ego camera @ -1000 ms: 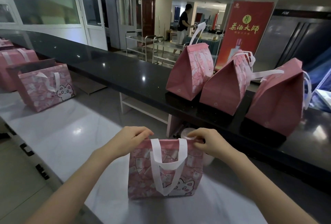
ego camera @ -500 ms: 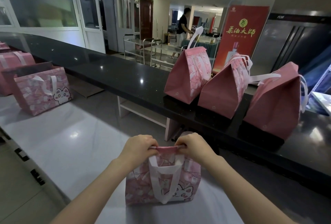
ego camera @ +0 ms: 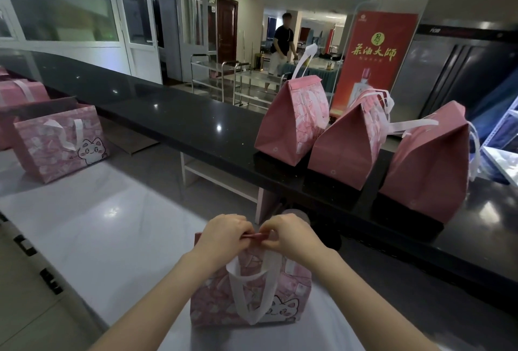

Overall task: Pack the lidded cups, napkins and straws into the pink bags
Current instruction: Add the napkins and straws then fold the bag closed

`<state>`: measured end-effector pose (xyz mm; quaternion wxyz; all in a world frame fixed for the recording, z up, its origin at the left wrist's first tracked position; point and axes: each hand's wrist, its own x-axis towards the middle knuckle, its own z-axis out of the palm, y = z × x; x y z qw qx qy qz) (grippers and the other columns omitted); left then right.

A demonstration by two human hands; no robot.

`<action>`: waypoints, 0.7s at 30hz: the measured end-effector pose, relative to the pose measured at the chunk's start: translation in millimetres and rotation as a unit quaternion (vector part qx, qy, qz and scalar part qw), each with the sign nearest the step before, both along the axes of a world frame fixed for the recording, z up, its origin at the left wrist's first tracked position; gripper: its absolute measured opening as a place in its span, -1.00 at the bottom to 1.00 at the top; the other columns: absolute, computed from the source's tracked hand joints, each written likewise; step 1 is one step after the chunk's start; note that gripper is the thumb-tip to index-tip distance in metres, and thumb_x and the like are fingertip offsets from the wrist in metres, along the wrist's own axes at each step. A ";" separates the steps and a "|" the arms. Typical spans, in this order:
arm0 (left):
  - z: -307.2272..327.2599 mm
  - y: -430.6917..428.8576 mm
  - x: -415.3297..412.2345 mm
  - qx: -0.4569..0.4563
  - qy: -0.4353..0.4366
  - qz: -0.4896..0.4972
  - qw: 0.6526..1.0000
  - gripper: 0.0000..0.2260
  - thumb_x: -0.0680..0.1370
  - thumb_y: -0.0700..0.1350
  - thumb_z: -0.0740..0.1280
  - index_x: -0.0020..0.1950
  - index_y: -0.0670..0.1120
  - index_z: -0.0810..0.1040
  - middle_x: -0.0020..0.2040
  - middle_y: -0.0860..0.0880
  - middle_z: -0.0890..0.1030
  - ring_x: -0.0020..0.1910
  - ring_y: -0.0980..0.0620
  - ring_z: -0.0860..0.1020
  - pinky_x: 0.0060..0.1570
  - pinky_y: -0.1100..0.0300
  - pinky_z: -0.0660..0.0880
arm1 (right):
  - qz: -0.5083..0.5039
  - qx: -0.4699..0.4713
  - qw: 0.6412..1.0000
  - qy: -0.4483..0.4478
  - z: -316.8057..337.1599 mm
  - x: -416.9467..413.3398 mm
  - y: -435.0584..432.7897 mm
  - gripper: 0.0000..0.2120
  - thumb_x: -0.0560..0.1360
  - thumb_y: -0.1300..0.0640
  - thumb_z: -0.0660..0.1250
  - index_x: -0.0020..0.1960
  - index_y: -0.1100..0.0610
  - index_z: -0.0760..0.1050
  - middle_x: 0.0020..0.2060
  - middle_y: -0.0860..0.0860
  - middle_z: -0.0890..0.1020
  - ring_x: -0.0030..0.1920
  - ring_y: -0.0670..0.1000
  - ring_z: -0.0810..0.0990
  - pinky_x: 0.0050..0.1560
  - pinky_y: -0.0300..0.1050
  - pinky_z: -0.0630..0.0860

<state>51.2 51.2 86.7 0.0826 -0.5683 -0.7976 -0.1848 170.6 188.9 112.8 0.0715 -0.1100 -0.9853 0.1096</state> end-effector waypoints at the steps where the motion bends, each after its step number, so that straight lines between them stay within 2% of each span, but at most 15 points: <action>1: -1.9 0.9 0.5 0.005 -0.002 -0.001 1.000 -0.82 0.54 0.01 0.32 0.03 0.00 0.66 -0.07 0.05 0.63 -0.04 0.04 0.55 -0.09 0.18 0.37 | -0.007 0.004 1.000 0.000 -1.6 -1.5 -1.8 -0.84 0.50 -0.05 0.35 0.02 -0.03 0.63 -0.11 -0.04 0.66 -0.05 0.00 0.59 -0.08 -0.05 0.54; 5: -8.0 0.1 2.8 0.026 0.006 0.000 1.000 -0.84 0.53 -0.03 0.32 0.00 -0.02 0.67 -0.08 0.04 0.65 -0.05 0.01 0.57 -0.11 0.16 0.38 | -0.016 0.005 1.000 0.014 -9.3 -3.9 -4.2 -0.81 0.51 -0.04 0.34 -0.01 0.04 0.64 -0.16 0.01 0.67 -0.08 0.05 0.59 -0.09 -0.02 0.53; 8: -5.0 -6.6 -1.5 0.054 -0.008 -0.003 0.998 -0.82 0.52 0.06 0.36 -0.01 0.01 0.67 -0.12 0.08 0.63 -0.09 0.06 0.55 -0.21 0.23 0.37 | -0.006 -0.004 1.000 0.029 -10.5 0.6 0.1 -0.80 0.49 -0.09 0.36 0.04 -0.02 0.61 -0.12 -0.07 0.66 -0.06 -0.02 0.59 -0.07 -0.05 0.53; 10: -1.9 -16.0 -7.7 0.053 -0.029 -0.004 0.998 -0.75 0.52 0.15 0.35 0.10 0.06 0.64 -0.03 0.13 0.60 -0.04 0.13 0.53 -0.16 0.31 0.38 | -0.011 -0.063 0.998 0.021 -8.1 10.0 9.6 -0.66 0.45 -0.13 0.40 0.20 -0.09 0.54 0.03 -0.16 0.63 0.01 -0.12 0.58 0.03 -0.15 0.53; 12: 1.4 -31.4 -16.5 0.055 -0.087 0.011 0.995 -0.71 0.53 0.16 0.32 0.19 0.09 0.60 0.05 0.17 0.57 -0.01 0.21 0.52 -0.05 0.37 0.43 | -0.026 -0.139 0.990 0.010 -3.8 24.8 25.5 -0.57 0.44 -0.14 0.41 0.27 -0.09 0.51 0.10 -0.19 0.60 0.05 -0.21 0.56 0.13 -0.20 0.52; 13: 2.3 -40.6 -21.1 0.060 -0.114 0.023 0.991 -0.72 0.54 0.14 0.32 0.19 0.09 0.60 0.05 0.18 0.57 -0.01 0.24 0.52 -0.01 0.36 0.46 | -0.034 -0.158 0.987 -0.001 -2.2 33.4 34.4 -0.59 0.44 -0.13 0.42 0.26 -0.08 0.52 0.10 -0.19 0.61 0.05 -0.22 0.56 0.14 -0.20 0.52; 17: 0.1 -72.7 -34.7 0.037 -0.180 0.055 0.981 -0.78 0.49 -0.03 0.45 0.13 0.10 0.60 0.03 0.21 0.60 0.02 0.20 0.54 0.06 0.32 0.47 | -0.058 -0.134 0.988 -0.047 -1.1 56.9 55.9 -0.62 0.40 -0.02 0.49 0.21 -0.05 0.57 0.01 -0.14 0.65 -0.01 -0.17 0.59 0.06 -0.21 0.54; 19: -1.4 -79.2 -33.7 0.052 -0.213 0.059 0.974 -0.77 0.44 -0.12 0.51 -0.01 0.16 0.60 -0.06 0.22 0.63 -0.03 0.20 0.57 0.00 0.37 0.44 | -0.064 -0.130 0.989 -0.028 -3.9 58.2 54.2 -0.71 0.40 0.04 0.50 0.11 -0.02 0.62 -0.07 -0.13 0.67 -0.07 -0.17 0.59 0.01 -0.23 0.54; 21: -3.4 -80.0 -30.6 0.082 -0.228 0.077 0.967 -0.73 0.39 -0.20 0.54 -0.16 0.17 0.61 -0.20 0.22 0.65 -0.12 0.22 0.59 -0.07 0.34 0.47 | -0.072 -0.115 0.991 0.004 -8.4 54.9 50.8 -0.86 0.40 0.09 0.49 -0.04 0.02 0.66 -0.19 -0.12 0.66 -0.14 -0.15 0.60 -0.05 -0.17 0.56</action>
